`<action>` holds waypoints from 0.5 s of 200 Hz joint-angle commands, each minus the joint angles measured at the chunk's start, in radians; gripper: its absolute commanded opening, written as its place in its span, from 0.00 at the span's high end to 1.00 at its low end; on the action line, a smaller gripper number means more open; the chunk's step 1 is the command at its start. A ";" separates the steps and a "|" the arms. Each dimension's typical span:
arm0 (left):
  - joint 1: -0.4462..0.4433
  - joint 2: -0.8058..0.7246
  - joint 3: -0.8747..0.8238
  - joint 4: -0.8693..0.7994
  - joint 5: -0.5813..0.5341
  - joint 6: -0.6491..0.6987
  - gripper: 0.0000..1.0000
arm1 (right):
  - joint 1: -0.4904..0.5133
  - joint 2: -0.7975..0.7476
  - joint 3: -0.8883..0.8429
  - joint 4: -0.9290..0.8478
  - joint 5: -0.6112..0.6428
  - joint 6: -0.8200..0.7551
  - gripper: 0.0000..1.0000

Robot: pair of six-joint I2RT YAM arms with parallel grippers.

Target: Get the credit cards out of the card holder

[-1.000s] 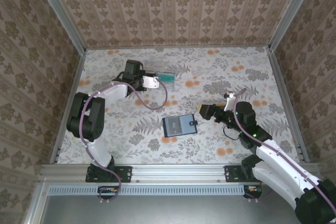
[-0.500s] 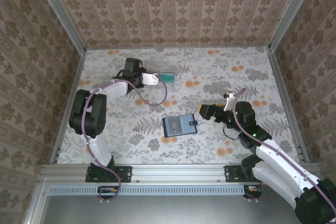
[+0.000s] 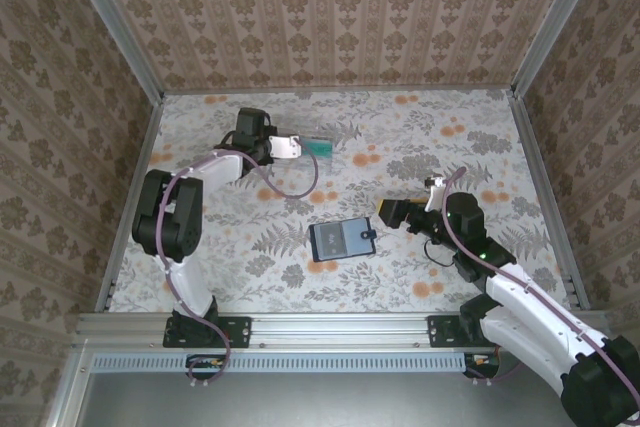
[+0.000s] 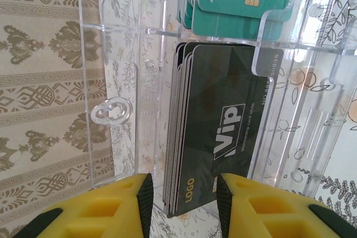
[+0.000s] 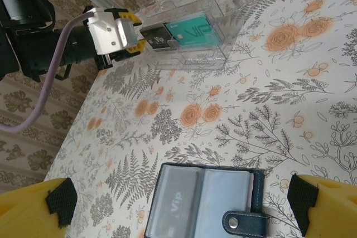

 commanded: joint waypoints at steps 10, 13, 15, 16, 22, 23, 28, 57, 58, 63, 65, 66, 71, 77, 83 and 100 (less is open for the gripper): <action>0.005 -0.105 -0.037 0.012 0.032 -0.057 0.53 | 0.004 -0.002 -0.007 0.031 -0.005 -0.003 0.00; 0.005 -0.114 -0.042 0.013 0.033 -0.068 0.52 | 0.004 -0.002 -0.007 0.031 -0.006 -0.003 0.00; 0.005 -0.123 -0.043 0.013 0.036 -0.076 0.51 | 0.004 -0.002 -0.007 0.030 -0.006 -0.003 0.00; 0.005 -0.125 -0.045 0.010 0.036 -0.080 0.51 | 0.004 -0.002 -0.007 0.029 -0.006 -0.003 0.00; 0.003 -0.152 -0.050 -0.003 0.043 -0.100 0.48 | 0.005 -0.003 -0.005 0.029 -0.007 -0.003 0.00; 0.004 -0.156 -0.050 -0.004 0.044 -0.105 0.48 | 0.005 -0.002 -0.005 0.028 -0.007 -0.003 0.00; 0.002 -0.177 -0.052 -0.021 0.053 -0.130 0.43 | 0.005 -0.002 -0.004 0.026 -0.006 -0.003 0.00; -0.028 -0.300 -0.044 -0.103 0.057 -0.358 0.21 | 0.006 0.001 0.003 0.013 -0.015 -0.016 0.00; -0.028 -0.305 -0.045 -0.103 0.057 -0.365 0.21 | 0.006 0.002 0.004 0.013 -0.015 -0.016 0.00; -0.038 -0.326 -0.049 -0.104 0.042 -0.398 0.16 | 0.007 0.006 0.008 0.008 -0.018 -0.019 0.00; -0.042 -0.332 -0.051 -0.104 0.033 -0.413 0.15 | 0.007 0.007 0.009 0.006 -0.018 -0.020 0.00; -0.043 -0.338 -0.052 -0.104 0.029 -0.424 0.14 | 0.007 0.008 0.010 0.005 -0.018 -0.021 0.00; -0.054 -0.358 -0.054 -0.103 0.005 -0.475 0.09 | 0.009 0.013 0.015 -0.002 -0.021 -0.024 0.00; -0.060 -0.378 -0.049 -0.120 -0.020 -0.543 0.07 | 0.012 0.021 0.022 -0.011 -0.020 -0.029 0.01; -0.065 -0.400 -0.036 -0.154 -0.035 -0.620 0.00 | 0.016 0.033 0.032 -0.024 -0.019 -0.036 0.02; -0.064 -0.448 0.004 -0.250 -0.070 -0.870 0.00 | 0.039 0.073 0.061 -0.059 -0.015 -0.053 0.05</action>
